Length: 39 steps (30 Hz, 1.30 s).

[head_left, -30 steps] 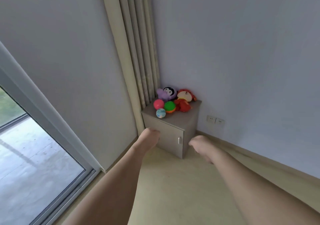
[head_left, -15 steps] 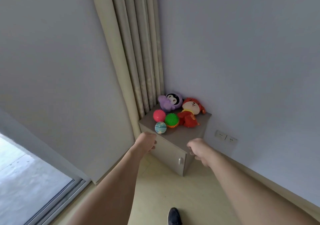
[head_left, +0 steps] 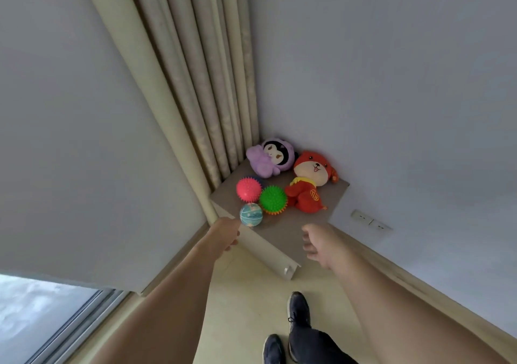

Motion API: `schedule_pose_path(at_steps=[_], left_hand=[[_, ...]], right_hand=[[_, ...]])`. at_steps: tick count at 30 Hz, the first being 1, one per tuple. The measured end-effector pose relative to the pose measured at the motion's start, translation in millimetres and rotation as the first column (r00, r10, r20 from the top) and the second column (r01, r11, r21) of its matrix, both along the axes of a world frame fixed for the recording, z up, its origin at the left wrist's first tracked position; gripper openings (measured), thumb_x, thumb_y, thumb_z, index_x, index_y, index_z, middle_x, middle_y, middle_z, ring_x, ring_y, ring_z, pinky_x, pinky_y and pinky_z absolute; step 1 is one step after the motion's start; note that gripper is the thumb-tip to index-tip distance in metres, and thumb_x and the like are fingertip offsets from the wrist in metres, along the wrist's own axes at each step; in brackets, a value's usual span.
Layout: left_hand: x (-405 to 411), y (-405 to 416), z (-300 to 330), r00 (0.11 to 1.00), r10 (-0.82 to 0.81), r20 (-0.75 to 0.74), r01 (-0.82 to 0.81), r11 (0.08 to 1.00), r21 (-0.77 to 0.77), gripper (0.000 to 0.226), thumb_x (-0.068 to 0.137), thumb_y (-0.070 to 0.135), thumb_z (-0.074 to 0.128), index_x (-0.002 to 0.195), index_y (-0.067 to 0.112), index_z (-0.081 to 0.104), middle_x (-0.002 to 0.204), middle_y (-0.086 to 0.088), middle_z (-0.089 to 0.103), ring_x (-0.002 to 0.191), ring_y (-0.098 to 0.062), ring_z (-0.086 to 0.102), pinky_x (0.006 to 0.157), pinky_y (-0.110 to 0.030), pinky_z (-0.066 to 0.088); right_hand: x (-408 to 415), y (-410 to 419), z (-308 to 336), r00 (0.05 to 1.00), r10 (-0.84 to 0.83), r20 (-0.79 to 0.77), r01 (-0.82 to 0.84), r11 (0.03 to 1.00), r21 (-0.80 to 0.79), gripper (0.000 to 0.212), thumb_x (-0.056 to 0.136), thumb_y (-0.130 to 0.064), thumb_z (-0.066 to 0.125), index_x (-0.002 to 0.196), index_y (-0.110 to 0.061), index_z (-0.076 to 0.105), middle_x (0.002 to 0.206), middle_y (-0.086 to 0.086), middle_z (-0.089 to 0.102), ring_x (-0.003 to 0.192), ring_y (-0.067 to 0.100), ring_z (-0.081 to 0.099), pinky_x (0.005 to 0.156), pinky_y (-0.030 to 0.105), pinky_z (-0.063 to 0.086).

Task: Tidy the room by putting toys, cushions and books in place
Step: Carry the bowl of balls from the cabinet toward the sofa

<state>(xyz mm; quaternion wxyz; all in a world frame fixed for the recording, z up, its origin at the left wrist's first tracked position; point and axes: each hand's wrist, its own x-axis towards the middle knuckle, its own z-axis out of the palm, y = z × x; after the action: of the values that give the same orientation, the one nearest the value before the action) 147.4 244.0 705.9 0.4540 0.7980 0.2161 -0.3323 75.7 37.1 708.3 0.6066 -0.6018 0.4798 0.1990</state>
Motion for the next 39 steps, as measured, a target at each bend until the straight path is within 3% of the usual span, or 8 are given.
schedule_pose_path(at_steps=[8, 20, 24, 27, 29, 34, 37, 39], left_hand=[[102, 17, -19, 0.991, 0.127, -0.033, -0.126, 0.991, 0.041, 0.036, 0.101, 0.04, 0.045, 0.119, 0.011, 0.056, 0.113, -0.007, 0.058, 0.091, -0.024, 0.055, 0.084, -0.036, 0.044], [260, -18, -167, 0.945, 0.079, -0.317, -0.062, 0.996, 0.064, 0.069, 0.089, 0.057, 0.046, 0.145, 0.016, 0.043, 0.132, -0.006, 0.05, 0.118, -0.031, 0.05, 0.085, -0.04, 0.039], [281, -39, -216, 0.937, 0.128, -0.325, -0.134, 0.991, 0.005, 0.058, 0.101, 0.055, 0.027, 0.139, 0.015, 0.048, 0.122, -0.005, 0.058, 0.091, -0.019, 0.055, 0.068, -0.032, 0.036], [285, -50, -239, 0.927, 0.163, -0.338, -0.189, 0.981, -0.044, 0.059, 0.102, 0.058, 0.026, 0.137, 0.017, 0.048, 0.126, -0.008, 0.059, 0.092, -0.017, 0.057, 0.067, -0.03, 0.037], [283, -53, -245, 0.917, 0.148, -0.371, -0.187, 0.98, -0.07, 0.057, 0.101, 0.06, 0.029, 0.135, 0.019, 0.049, 0.124, -0.007, 0.061, 0.09, -0.017, 0.059, 0.064, -0.029, 0.037], [274, -50, -219, 0.89, 0.203, -0.408, -0.248, 0.967, -0.06, 0.063, 0.094, 0.069, 0.034, 0.135, 0.024, 0.052, 0.127, -0.006, 0.062, 0.105, -0.025, 0.058, 0.092, -0.042, 0.041], [261, -47, -179, 0.878, 0.273, -0.392, -0.319, 0.946, -0.055, 0.06, 0.096, 0.066, 0.033, 0.136, 0.025, 0.049, 0.123, -0.005, 0.06, 0.101, -0.022, 0.057, 0.091, -0.041, 0.041], [250, -43, -150, 0.881, 0.297, -0.369, -0.331, 0.943, -0.031, 0.066, 0.094, 0.069, 0.034, 0.145, 0.028, 0.04, 0.141, -0.006, 0.051, 0.124, -0.027, 0.048, 0.105, -0.055, 0.032]], right_hand=[[115, -1, -25, 0.993, -0.103, -0.049, 0.111, 0.971, 0.214, 0.051, 0.1, -0.037, 0.044, 0.145, -0.014, 0.036, 0.142, 0.013, 0.043, 0.126, 0.034, 0.046, 0.106, 0.053, 0.034], [223, -5, -174, 0.931, -0.253, -0.264, 0.276, 0.96, 0.054, 0.063, 0.102, -0.049, 0.029, 0.151, -0.01, 0.027, 0.155, 0.01, 0.032, 0.14, 0.028, 0.031, 0.113, 0.038, 0.022], [229, 1, -224, 0.917, -0.315, -0.246, 0.344, 0.935, 0.083, 0.076, 0.091, -0.071, 0.031, 0.147, -0.019, 0.037, 0.144, 0.005, 0.048, 0.122, 0.022, 0.049, 0.096, 0.033, 0.034], [228, 7, -242, 0.905, -0.382, -0.185, 0.405, 0.908, 0.107, 0.071, 0.088, -0.073, 0.035, 0.14, -0.025, 0.045, 0.127, -0.002, 0.06, 0.096, 0.008, 0.058, 0.075, 0.026, 0.038], [226, 9, -243, 0.896, -0.41, -0.171, 0.431, 0.896, 0.108, 0.066, 0.089, -0.07, 0.038, 0.137, -0.026, 0.047, 0.119, -0.004, 0.062, 0.092, 0.004, 0.057, 0.078, 0.029, 0.039], [229, 8, -219, 0.919, -0.367, -0.147, 0.381, 0.921, 0.081, 0.058, 0.093, -0.064, 0.038, 0.132, -0.022, 0.05, 0.111, -0.001, 0.063, 0.085, 0.009, 0.058, 0.064, 0.025, 0.036], [228, 6, -192, 0.952, -0.286, -0.113, 0.295, 0.953, 0.072, 0.056, 0.095, -0.061, 0.037, 0.13, -0.02, 0.051, 0.116, 0.003, 0.063, 0.083, 0.01, 0.056, 0.062, 0.025, 0.035], [224, 5, -172, 0.97, -0.228, -0.086, 0.236, 0.968, 0.088, 0.056, 0.094, -0.062, 0.036, 0.131, -0.022, 0.049, 0.118, 0.003, 0.06, 0.085, 0.01, 0.055, 0.066, 0.026, 0.037]])
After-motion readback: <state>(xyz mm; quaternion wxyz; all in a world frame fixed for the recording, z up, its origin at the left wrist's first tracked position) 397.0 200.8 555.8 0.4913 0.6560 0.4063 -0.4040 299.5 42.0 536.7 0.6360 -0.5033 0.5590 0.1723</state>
